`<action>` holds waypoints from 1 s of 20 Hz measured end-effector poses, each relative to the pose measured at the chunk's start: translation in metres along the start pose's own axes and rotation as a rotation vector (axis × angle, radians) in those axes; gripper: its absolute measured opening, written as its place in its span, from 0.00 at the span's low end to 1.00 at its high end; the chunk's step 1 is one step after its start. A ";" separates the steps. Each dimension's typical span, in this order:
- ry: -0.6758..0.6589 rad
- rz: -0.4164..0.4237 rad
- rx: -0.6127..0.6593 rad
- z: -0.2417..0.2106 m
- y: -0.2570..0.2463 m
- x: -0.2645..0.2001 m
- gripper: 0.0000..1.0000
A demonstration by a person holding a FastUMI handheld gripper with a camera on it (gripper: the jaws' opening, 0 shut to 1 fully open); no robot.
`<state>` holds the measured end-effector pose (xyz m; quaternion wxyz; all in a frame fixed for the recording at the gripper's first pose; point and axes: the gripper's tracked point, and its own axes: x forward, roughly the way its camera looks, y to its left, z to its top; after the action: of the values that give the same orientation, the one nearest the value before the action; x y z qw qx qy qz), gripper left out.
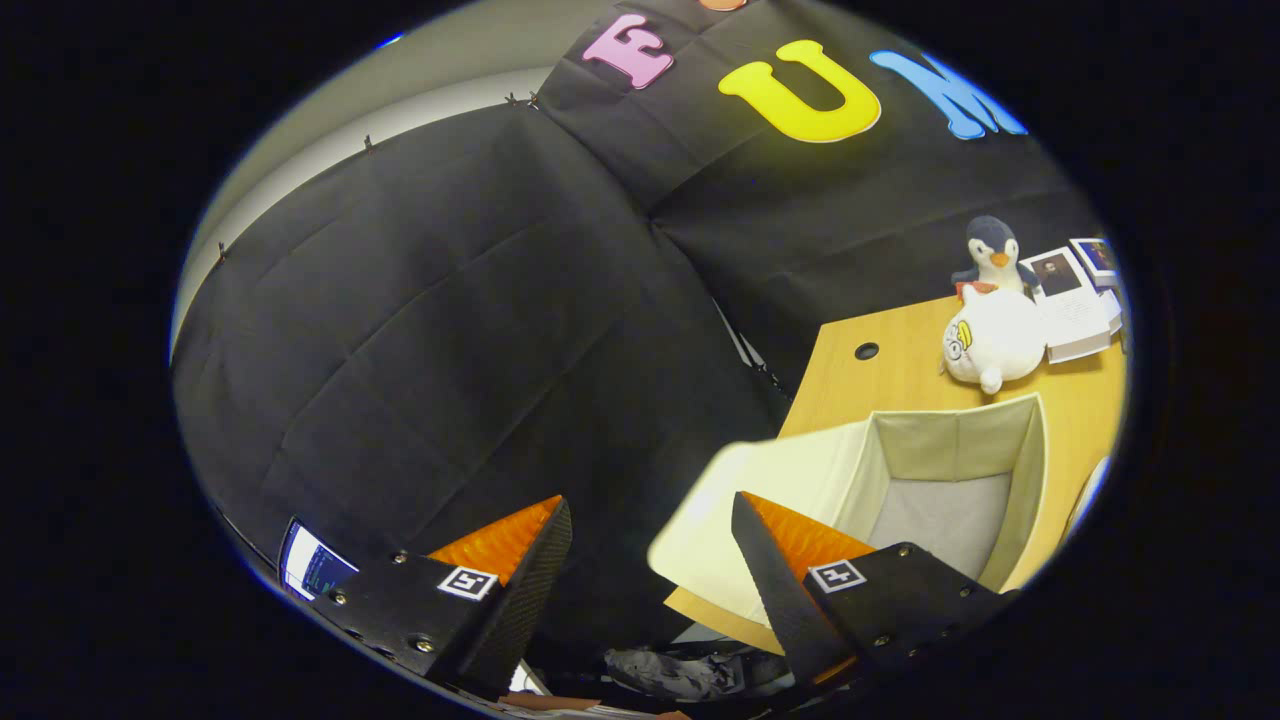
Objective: Open the storage box then place both shoes into the box .Put the left shoe in first, then the right shoe, with the right side of both shoes facing outward in a uniform manner.
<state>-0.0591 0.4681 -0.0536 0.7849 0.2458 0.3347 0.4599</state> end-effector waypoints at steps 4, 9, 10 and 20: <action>-0.035 -0.078 -0.023 0.010 -0.036 -0.033 0.97; -0.098 -0.192 -0.025 0.030 -0.084 -0.082 0.97; -0.110 -0.213 -0.028 0.034 -0.095 -0.093 0.97; -0.179 -0.407 -0.046 0.043 -0.191 -0.174 0.97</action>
<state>0.0181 0.2230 -0.1059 0.8935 0.1952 0.2959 0.2758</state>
